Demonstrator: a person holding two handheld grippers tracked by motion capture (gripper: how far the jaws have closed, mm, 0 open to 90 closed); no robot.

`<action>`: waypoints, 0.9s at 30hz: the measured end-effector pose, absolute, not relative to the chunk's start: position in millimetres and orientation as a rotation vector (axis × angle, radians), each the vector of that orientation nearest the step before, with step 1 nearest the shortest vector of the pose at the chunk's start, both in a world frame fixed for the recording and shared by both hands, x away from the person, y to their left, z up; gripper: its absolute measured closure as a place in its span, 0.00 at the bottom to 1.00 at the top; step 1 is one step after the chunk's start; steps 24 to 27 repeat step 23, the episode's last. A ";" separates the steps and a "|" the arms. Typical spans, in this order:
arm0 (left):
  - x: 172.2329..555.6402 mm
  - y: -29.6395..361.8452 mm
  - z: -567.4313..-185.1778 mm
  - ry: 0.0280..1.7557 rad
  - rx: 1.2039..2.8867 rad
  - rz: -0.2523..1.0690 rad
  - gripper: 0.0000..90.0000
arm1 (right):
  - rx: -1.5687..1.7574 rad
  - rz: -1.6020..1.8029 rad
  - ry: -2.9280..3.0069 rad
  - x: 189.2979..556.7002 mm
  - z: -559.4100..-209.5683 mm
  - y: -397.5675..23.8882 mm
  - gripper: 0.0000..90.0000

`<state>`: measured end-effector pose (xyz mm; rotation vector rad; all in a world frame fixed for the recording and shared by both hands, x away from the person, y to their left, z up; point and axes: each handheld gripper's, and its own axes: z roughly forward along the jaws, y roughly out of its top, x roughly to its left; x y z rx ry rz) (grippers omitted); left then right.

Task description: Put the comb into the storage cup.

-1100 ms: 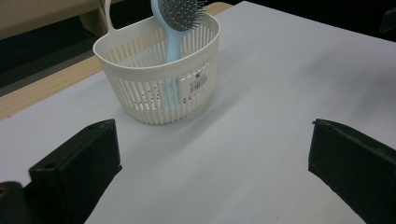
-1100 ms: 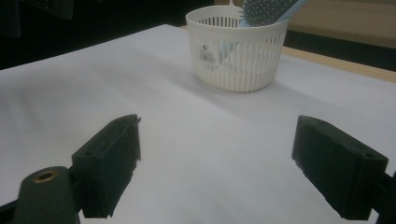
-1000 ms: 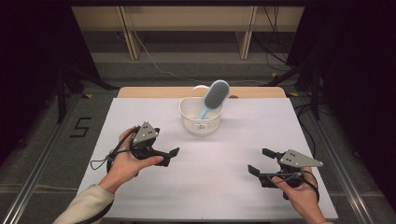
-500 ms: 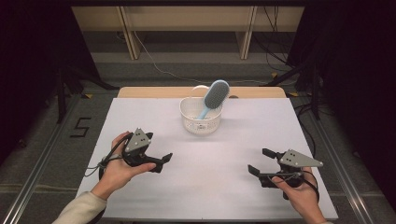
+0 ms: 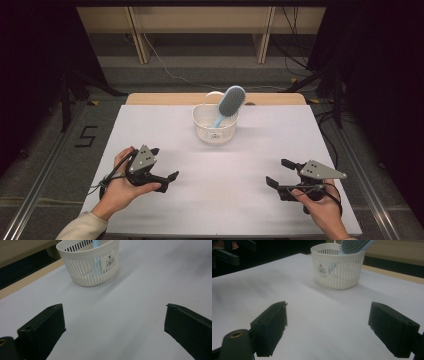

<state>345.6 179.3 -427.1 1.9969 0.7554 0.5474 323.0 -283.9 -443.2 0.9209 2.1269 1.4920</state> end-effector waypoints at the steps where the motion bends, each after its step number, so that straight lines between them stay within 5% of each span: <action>1: 344.5 179.6 -429.0 0.759 1.994 0.540 0.03 | 0.921 1.490 2.128 323.0 -443.2 -283.9 0.18; 27: 343.1 182.7 -439.3 0.784 2.033 0.549 0.03 | 0.924 1.486 2.125 323.2 -443.3 -285.5 0.18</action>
